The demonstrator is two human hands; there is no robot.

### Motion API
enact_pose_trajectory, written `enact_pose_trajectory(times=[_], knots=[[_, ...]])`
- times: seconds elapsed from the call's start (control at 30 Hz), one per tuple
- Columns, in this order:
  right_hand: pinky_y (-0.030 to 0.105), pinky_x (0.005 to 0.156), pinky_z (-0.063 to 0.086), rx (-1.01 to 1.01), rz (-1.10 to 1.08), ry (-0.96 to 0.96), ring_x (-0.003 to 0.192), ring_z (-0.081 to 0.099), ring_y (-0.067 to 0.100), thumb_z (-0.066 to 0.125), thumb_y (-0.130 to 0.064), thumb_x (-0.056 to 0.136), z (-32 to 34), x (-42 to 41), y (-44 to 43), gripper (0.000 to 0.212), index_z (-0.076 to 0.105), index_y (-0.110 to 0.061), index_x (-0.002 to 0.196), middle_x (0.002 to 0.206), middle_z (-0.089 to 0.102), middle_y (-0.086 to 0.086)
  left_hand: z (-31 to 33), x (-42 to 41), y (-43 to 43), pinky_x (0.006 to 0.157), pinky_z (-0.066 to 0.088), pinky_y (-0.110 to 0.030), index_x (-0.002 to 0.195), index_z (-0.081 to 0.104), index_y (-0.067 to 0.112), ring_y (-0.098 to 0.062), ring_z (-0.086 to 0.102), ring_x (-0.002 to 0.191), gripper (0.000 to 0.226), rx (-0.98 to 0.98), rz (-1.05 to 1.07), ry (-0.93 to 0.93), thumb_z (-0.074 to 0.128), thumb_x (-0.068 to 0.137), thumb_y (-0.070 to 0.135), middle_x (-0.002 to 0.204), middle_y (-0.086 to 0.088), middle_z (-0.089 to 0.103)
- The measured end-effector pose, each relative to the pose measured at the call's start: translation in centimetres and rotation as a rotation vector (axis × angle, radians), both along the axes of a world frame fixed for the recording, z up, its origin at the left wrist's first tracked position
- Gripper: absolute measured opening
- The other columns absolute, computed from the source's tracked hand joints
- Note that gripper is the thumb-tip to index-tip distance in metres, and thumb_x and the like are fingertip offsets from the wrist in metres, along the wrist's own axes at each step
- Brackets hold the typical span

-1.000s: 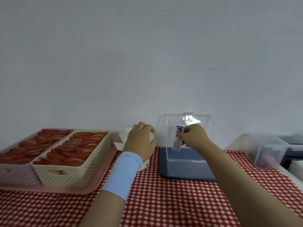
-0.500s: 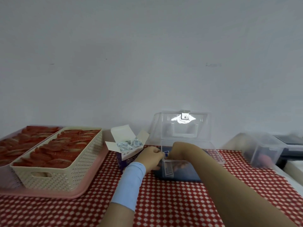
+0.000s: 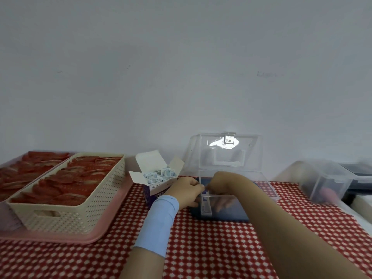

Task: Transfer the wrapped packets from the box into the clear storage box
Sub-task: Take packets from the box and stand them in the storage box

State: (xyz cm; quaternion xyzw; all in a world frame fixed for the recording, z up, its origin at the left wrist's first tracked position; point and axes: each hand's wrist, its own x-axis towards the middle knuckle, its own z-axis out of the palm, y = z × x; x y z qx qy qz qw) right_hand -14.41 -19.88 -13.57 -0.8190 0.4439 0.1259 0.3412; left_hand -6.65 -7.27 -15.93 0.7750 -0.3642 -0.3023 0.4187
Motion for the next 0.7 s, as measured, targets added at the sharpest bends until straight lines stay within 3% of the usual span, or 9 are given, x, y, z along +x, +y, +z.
enact_pose_trajectory(times=[0.13, 0.23, 0.3, 0.37, 0.43, 0.5, 0.6, 0.7], knots=[[0.035, 0.073, 0.063, -0.034, 0.007, -0.028, 0.066, 0.075, 0.023, 0.052, -0.023, 0.102, 0.3, -0.4, -0.2, 0.029, 0.068, 0.000, 0.095, 0.074, 0.076, 0.015, 0.4, -0.3, 0.4, 0.084, 0.059, -0.031, 0.111, 0.064, 0.009, -0.022, 0.069, 0.100, 0.027, 0.011, -0.011, 0.015, 0.050, 0.102, 0.029, 0.111, -0.007, 0.067], [0.038, 0.081, 0.062, -0.014, 0.028, -0.022, 0.074, 0.076, 0.025, 0.054, -0.020, 0.101, 0.4, -0.8, -0.1, 0.024, 0.067, -0.001, 0.094, 0.082, 0.076, 0.016, 1.0, -0.3, 0.8, 0.084, 0.059, -0.029, 0.117, 0.063, 0.009, -0.017, 0.070, 0.096, 0.035, 0.026, -0.023, 0.036, 0.045, 0.103, 0.035, 0.113, -0.005, 0.068], [0.039, 0.086, 0.060, -0.067, 0.064, -0.013, 0.088, 0.074, 0.029, 0.057, -0.017, 0.099, 0.9, -1.1, 0.2, 0.019, 0.066, 0.000, 0.099, 0.097, 0.074, 0.018, 1.5, -0.2, 1.3, 0.088, 0.059, -0.032, 0.119, 0.065, 0.011, -0.016, 0.071, 0.096, 0.034, 0.037, -0.044, 0.009, 0.046, 0.103, 0.035, 0.112, -0.005, 0.070], [0.032, 0.073, 0.060, -0.183, 0.090, -0.050, 0.087, 0.073, 0.027, 0.057, -0.016, 0.098, 1.6, -1.3, 0.1, 0.020, 0.065, 0.000, 0.106, 0.107, 0.073, 0.016, 2.5, 0.0, 2.1, 0.086, 0.060, -0.033, 0.113, 0.066, 0.013, -0.019, 0.071, 0.095, 0.026, 0.018, -0.051, 0.001, 0.049, 0.102, 0.030, 0.109, -0.006, 0.070], [0.026, 0.057, 0.055, -0.261, 0.060, -0.139, 0.071, 0.074, 0.022, 0.057, -0.015, 0.096, 2.5, -1.5, -0.3, 0.021, 0.068, -0.001, 0.105, 0.098, 0.076, 0.011, 4.0, 0.4, 3.4, 0.072, 0.060, -0.026, 0.102, 0.066, 0.017, -0.019, 0.072, 0.087, 0.017, -0.052, -0.034, -0.024, 0.050, 0.102, 0.023, 0.103, -0.007, 0.071], [0.034, 0.069, 0.060, -0.378, 0.027, -0.277, 0.067, 0.075, 0.022, 0.056, -0.017, 0.093, 3.3, -1.4, -0.5, 0.022, 0.072, -0.004, 0.100, 0.084, 0.077, 0.007, 5.8, 1.1, 5.0, 0.064, 0.055, -0.024, 0.096, 0.067, 0.020, -0.017, 0.071, 0.081, 0.016, -0.133, 0.053, -0.182, 0.052, 0.100, 0.021, 0.093, -0.002, 0.074], [0.038, 0.083, 0.058, -0.592, 0.075, -0.587, 0.083, 0.070, 0.017, 0.053, -0.023, 0.096, 4.6, -0.7, 1.4, 0.022, 0.074, -0.017, 0.100, 0.091, 0.074, -0.003, 6.6, 3.0, 6.9, 0.079, 0.049, -0.025, 0.094, 0.066, 0.032, -0.008, 0.064, 0.089, 0.013, -0.160, 0.242, -0.509, 0.058, 0.096, 0.021, 0.092, 0.012, 0.069], [0.027, 0.085, 0.052, -0.597, 0.277, -0.741, 0.090, 0.061, 0.007, 0.057, -0.023, 0.098, 5.5, 0.5, 4.6, 0.021, 0.074, -0.030, 0.106, 0.106, 0.070, -0.013, 5.7, 4.4, 8.0, 0.101, 0.045, -0.035, 0.111, 0.062, 0.036, -0.016, 0.055, 0.114, 0.022, 0.027, 0.280, -0.693, 0.065, 0.090, 0.031, 0.120, 0.007, 0.062]])
